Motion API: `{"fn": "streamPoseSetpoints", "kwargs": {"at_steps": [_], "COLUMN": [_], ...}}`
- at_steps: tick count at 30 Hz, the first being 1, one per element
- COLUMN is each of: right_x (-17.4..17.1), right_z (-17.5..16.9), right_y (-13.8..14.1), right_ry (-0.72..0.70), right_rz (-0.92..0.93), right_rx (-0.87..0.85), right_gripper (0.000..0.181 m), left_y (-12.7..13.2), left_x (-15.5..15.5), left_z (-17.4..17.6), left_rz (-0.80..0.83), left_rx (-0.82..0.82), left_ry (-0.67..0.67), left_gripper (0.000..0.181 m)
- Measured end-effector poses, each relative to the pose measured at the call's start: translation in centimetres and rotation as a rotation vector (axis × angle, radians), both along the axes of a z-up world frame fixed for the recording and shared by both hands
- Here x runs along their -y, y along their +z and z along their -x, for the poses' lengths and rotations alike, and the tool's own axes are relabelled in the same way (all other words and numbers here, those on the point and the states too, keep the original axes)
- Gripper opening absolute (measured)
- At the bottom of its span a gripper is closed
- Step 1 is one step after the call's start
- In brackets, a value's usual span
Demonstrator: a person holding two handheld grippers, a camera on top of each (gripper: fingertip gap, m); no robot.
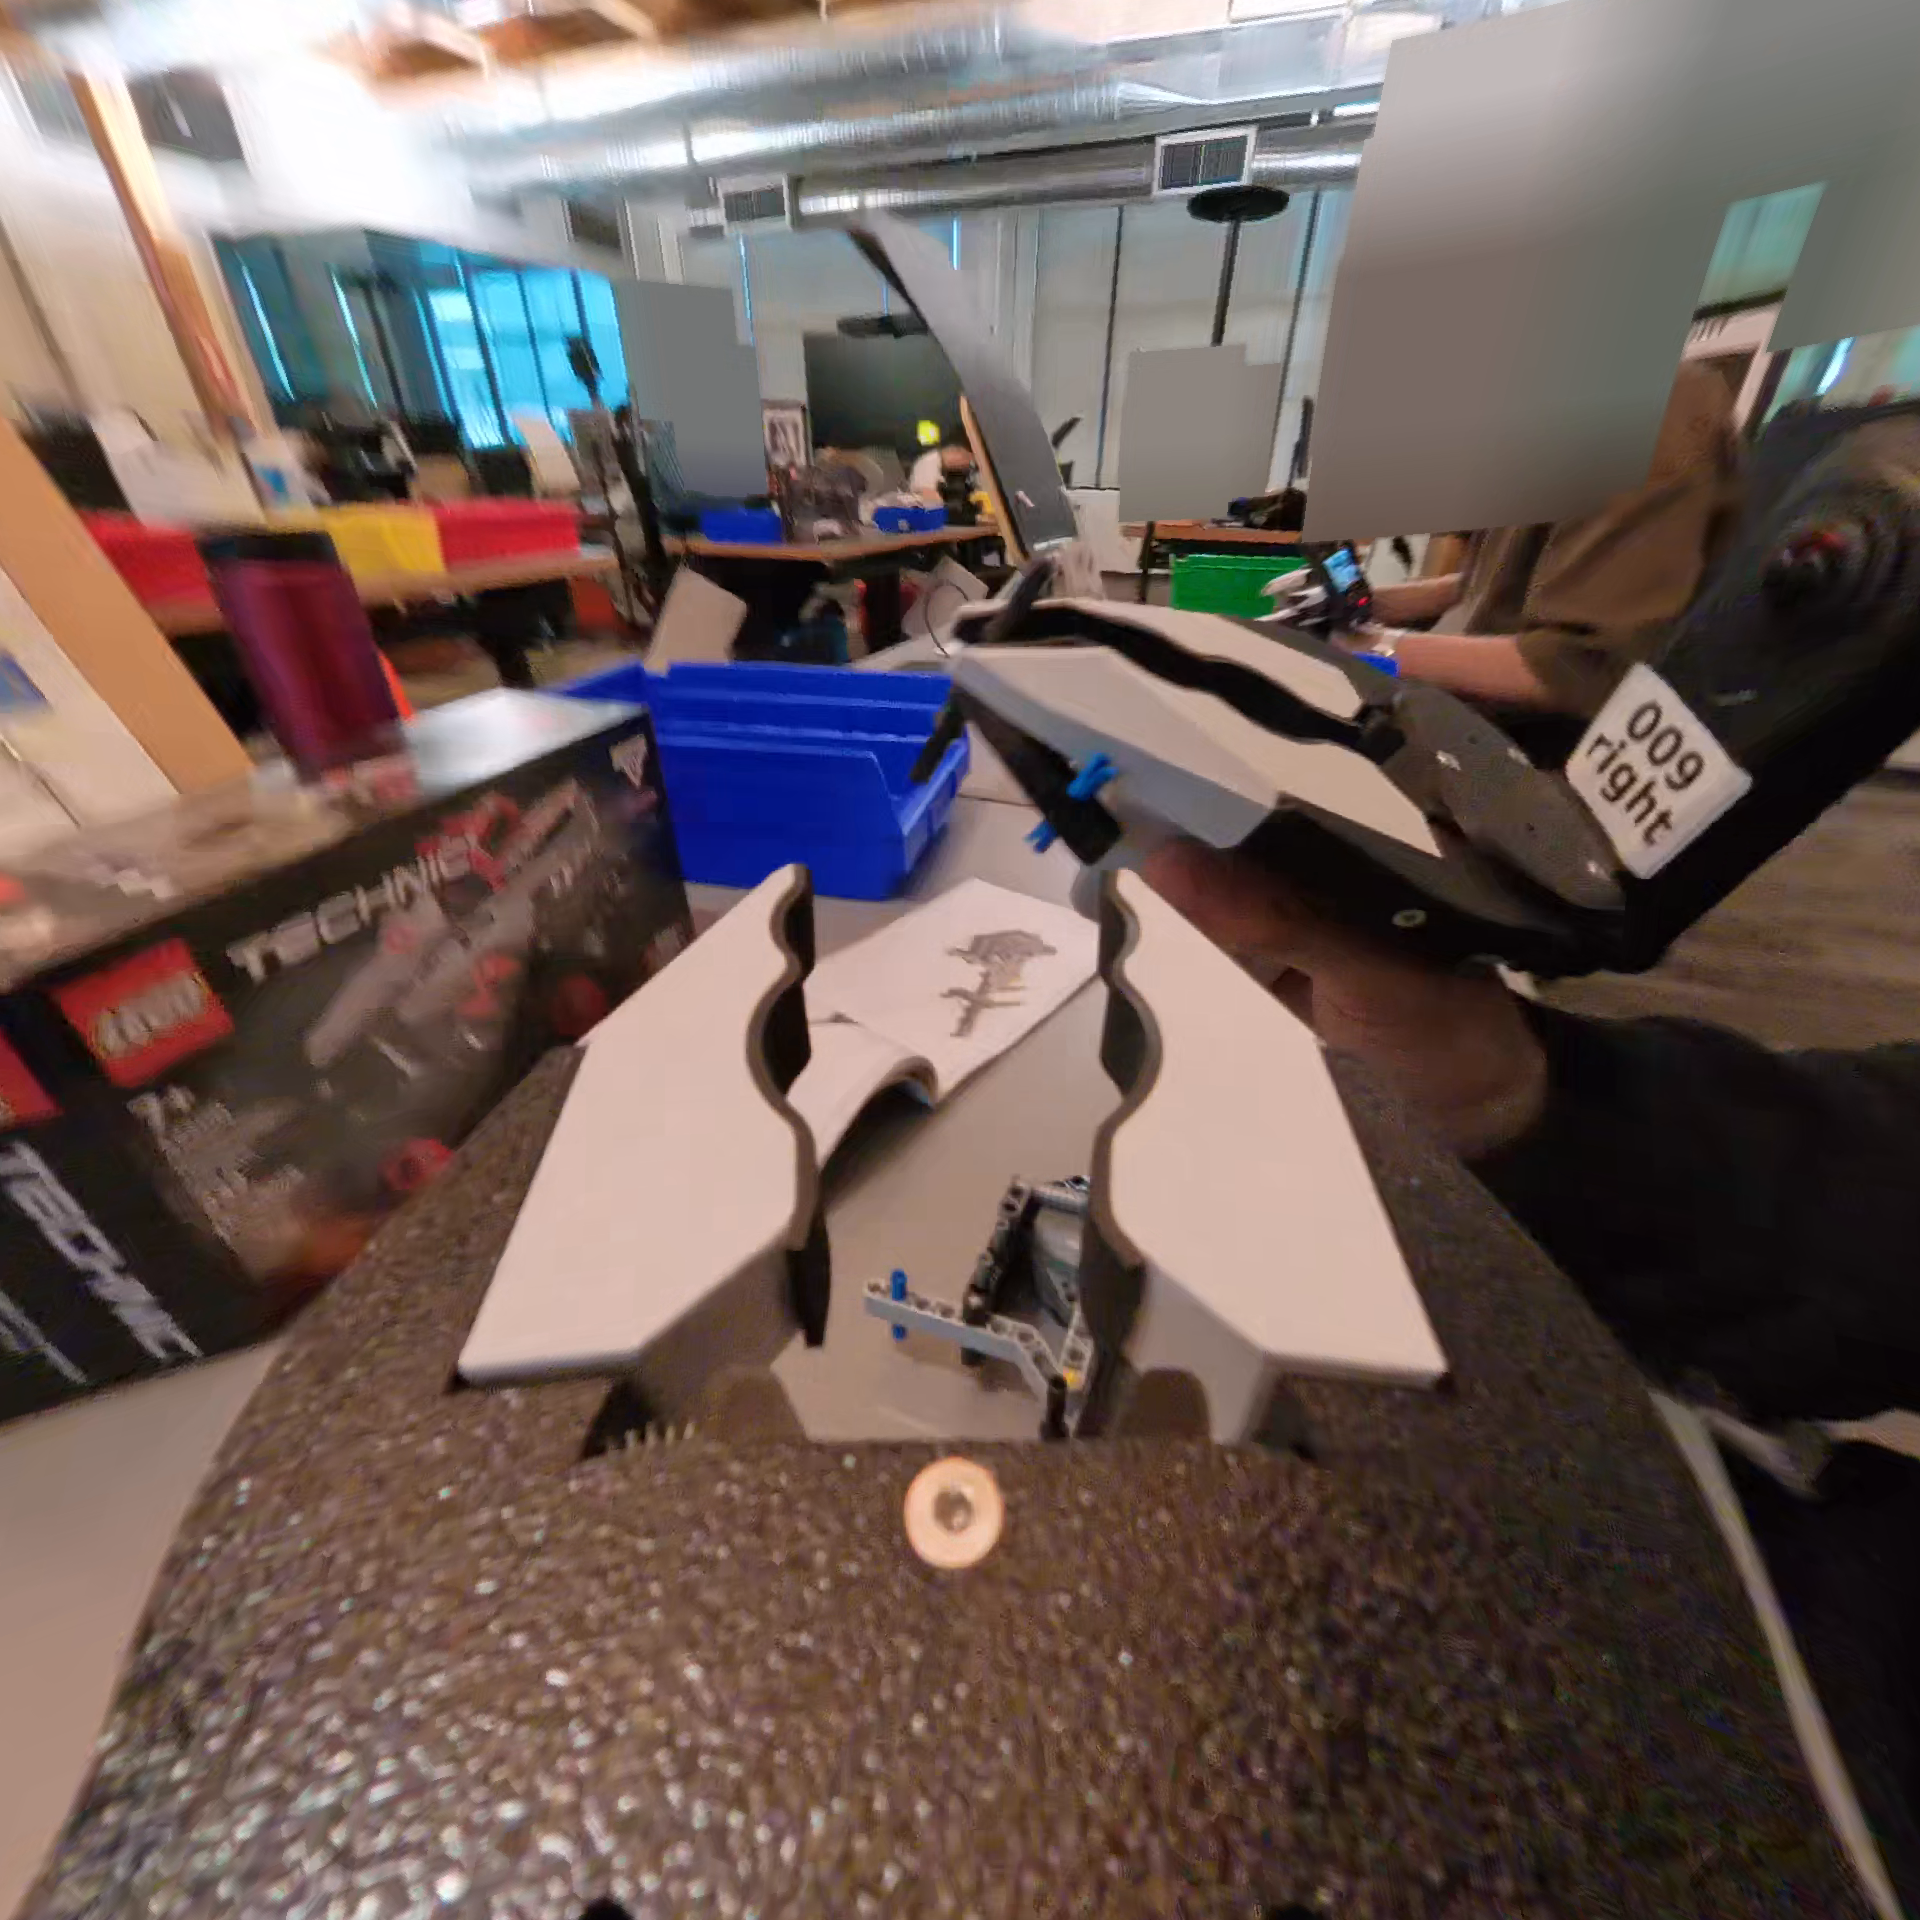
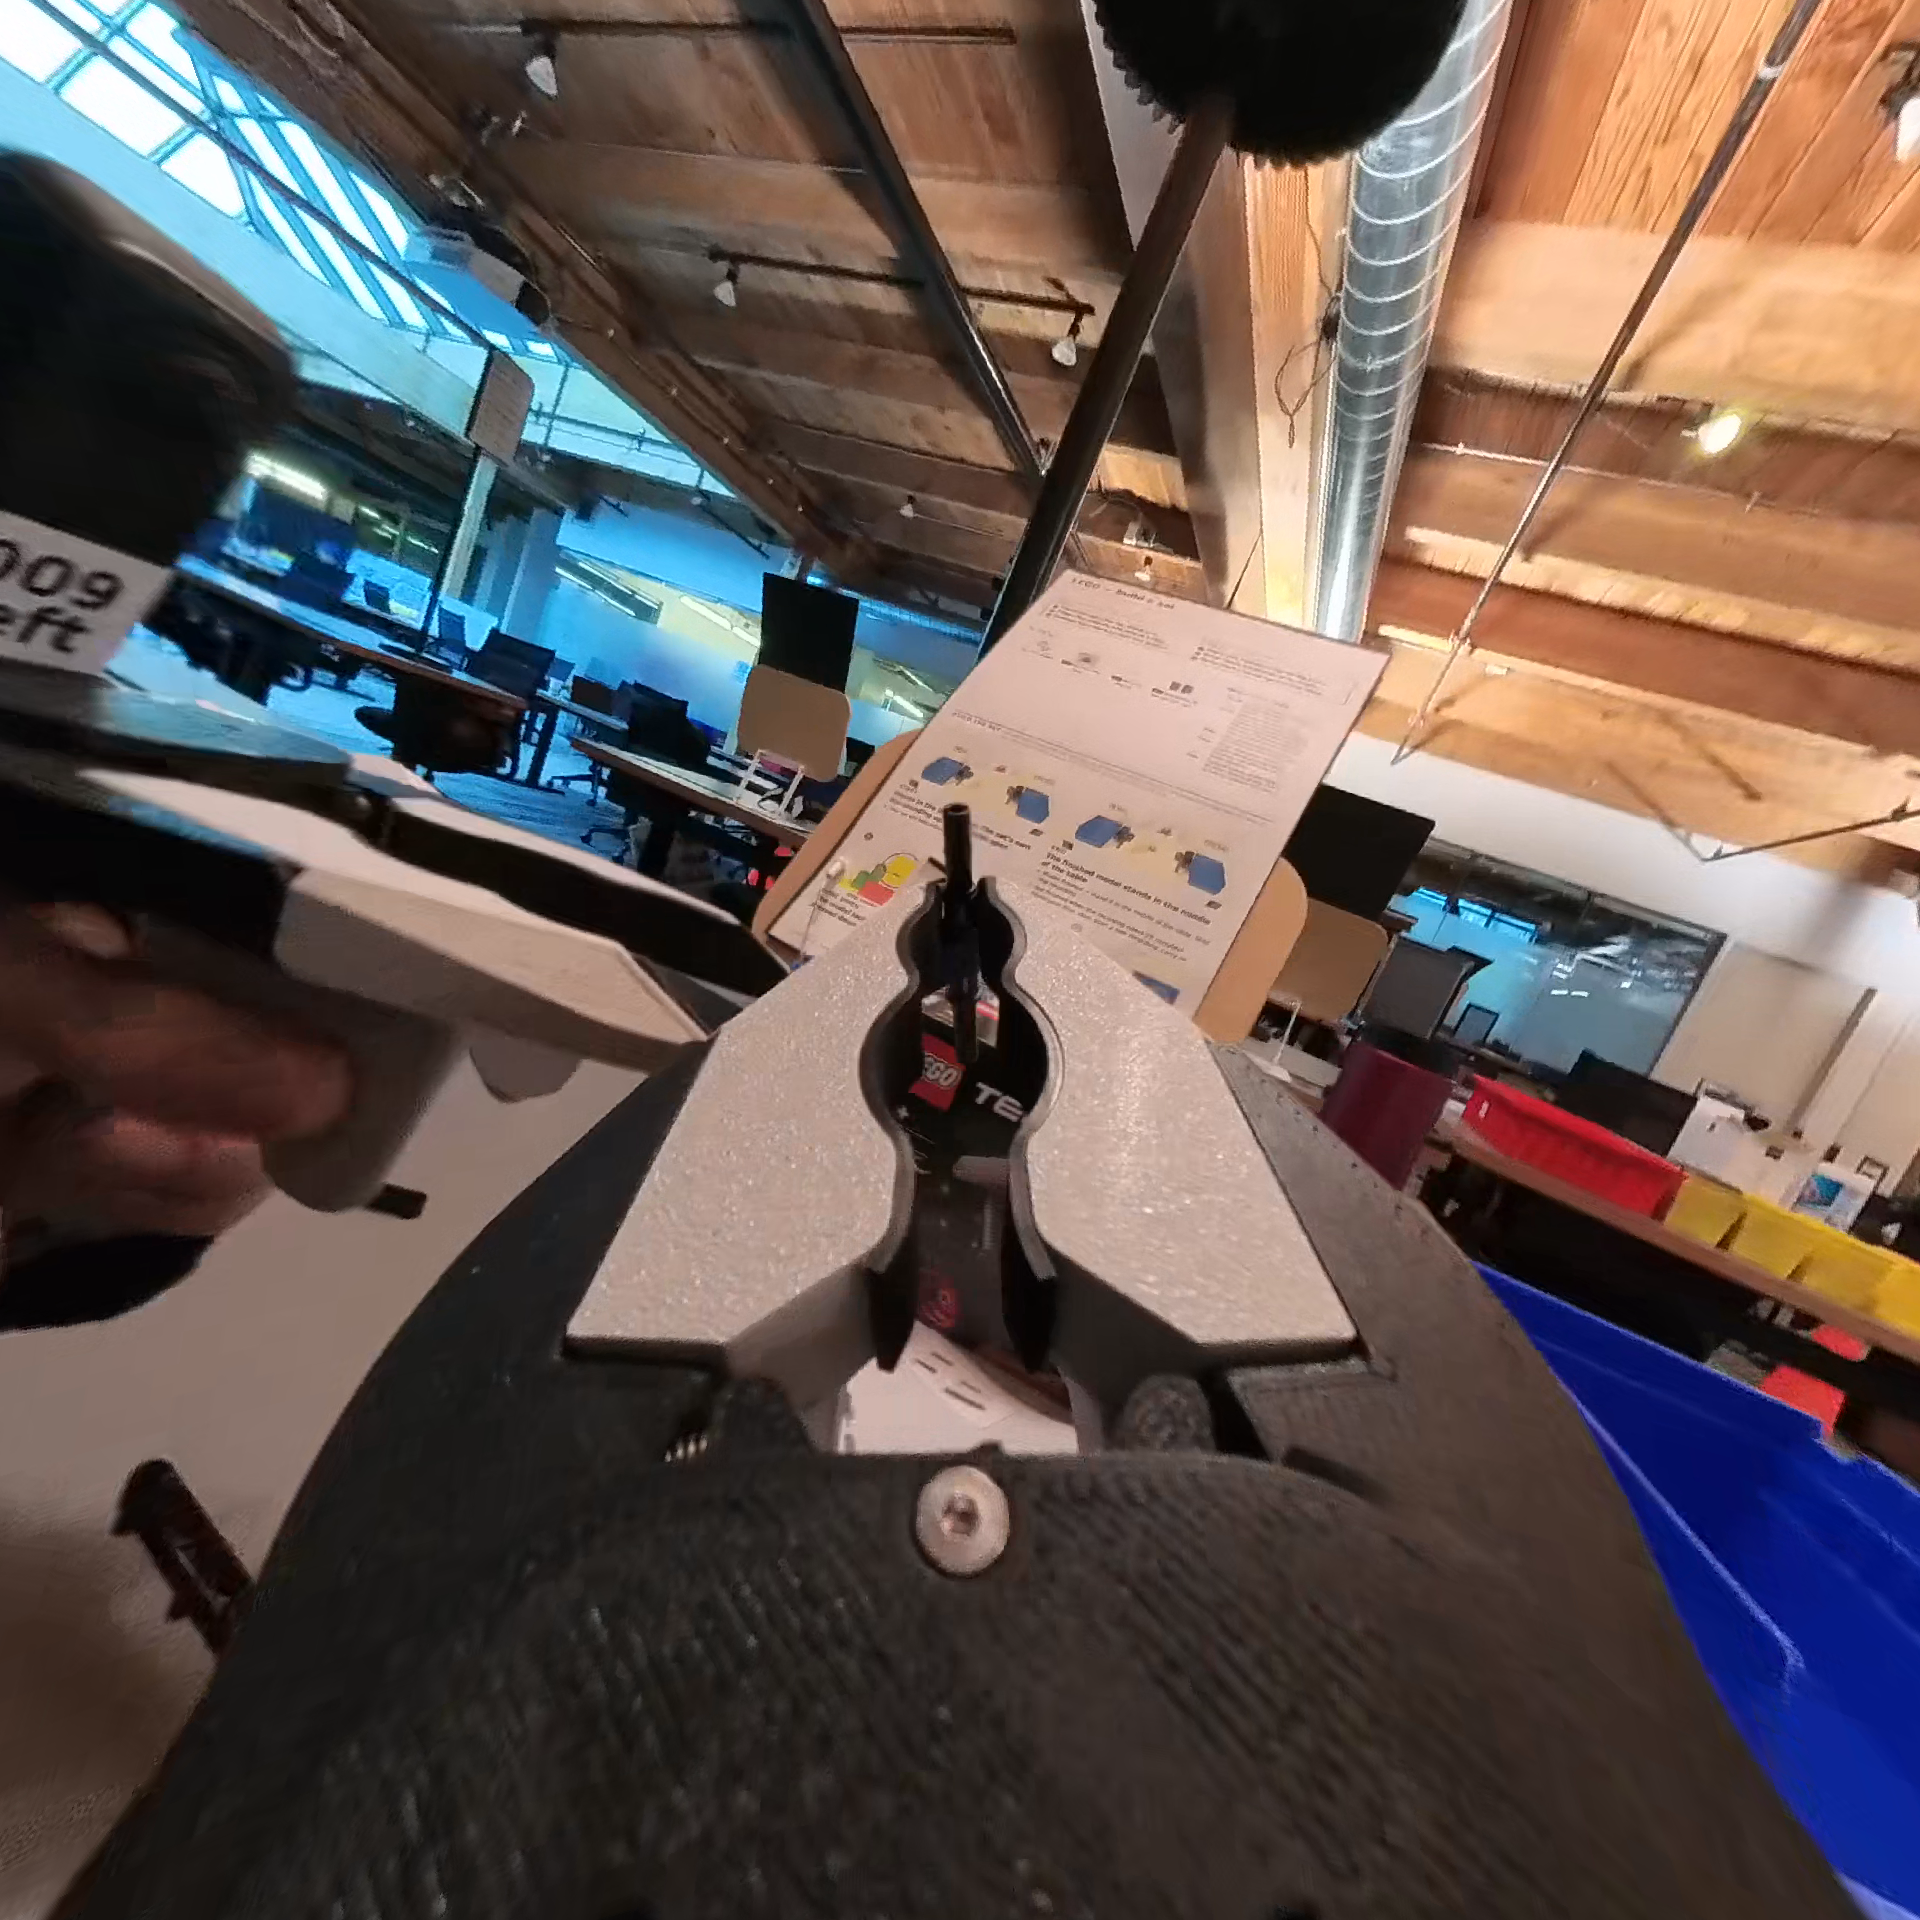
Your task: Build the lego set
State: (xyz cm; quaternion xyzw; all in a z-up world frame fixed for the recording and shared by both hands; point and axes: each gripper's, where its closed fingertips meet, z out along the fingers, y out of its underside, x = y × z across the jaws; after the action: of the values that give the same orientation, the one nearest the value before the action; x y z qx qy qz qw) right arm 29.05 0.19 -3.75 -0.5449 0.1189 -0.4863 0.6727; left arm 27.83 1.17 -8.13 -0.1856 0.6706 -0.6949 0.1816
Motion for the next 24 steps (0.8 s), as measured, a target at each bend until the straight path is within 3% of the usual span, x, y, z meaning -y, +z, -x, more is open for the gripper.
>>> {"fn": "streamPoseSetpoints", "kwargs": {"at_steps": [5, 7, 11, 13, 17, 24], "right_x": [-0.5, -1.0, -1.4, -1.3, -1.4, -3.3], "right_z": [0.1, 0.3, 0.4, 0.2, 0.4, 2.4], "right_y": [0.1, -0.2, -0.3, -0.4, -0.4, -1.2], "right_ry": [0.004, 0.061, 0.111, 0.086, 0.137, 0.314], "right_rz": [-0.023, -0.033, -0.086, -0.087, -0.065, 0.077], "right_rx": [-0.049, -0.086, -0.141, -0.137, -0.132, -0.05], "right_gripper": [0.004, 0.005, 0.004, 0.004, 0.005, 0.004], "left_y": [0.1, 0.8, 0.3, 0.3, 1.4, 1.2], "left_x": [1.3, 0.9, 0.9, 0.5, -1.6, -3.7], "left_z": [1.5, 1.4, 1.3, 1.2, 0.2, 1.0], "left_rz": [-0.119, -0.113, -0.187, -0.218, -0.245, -0.239], "left_rx": [0.172, 0.243, 0.286, 0.321, 0.383, 0.368], "left_ry": [0.032, 0.09, 0.096, 0.108, 0.195, -0.002], "left_gripper": [0.049, 0.037, 0.034, 0.011, 0.005, 0.004]}}
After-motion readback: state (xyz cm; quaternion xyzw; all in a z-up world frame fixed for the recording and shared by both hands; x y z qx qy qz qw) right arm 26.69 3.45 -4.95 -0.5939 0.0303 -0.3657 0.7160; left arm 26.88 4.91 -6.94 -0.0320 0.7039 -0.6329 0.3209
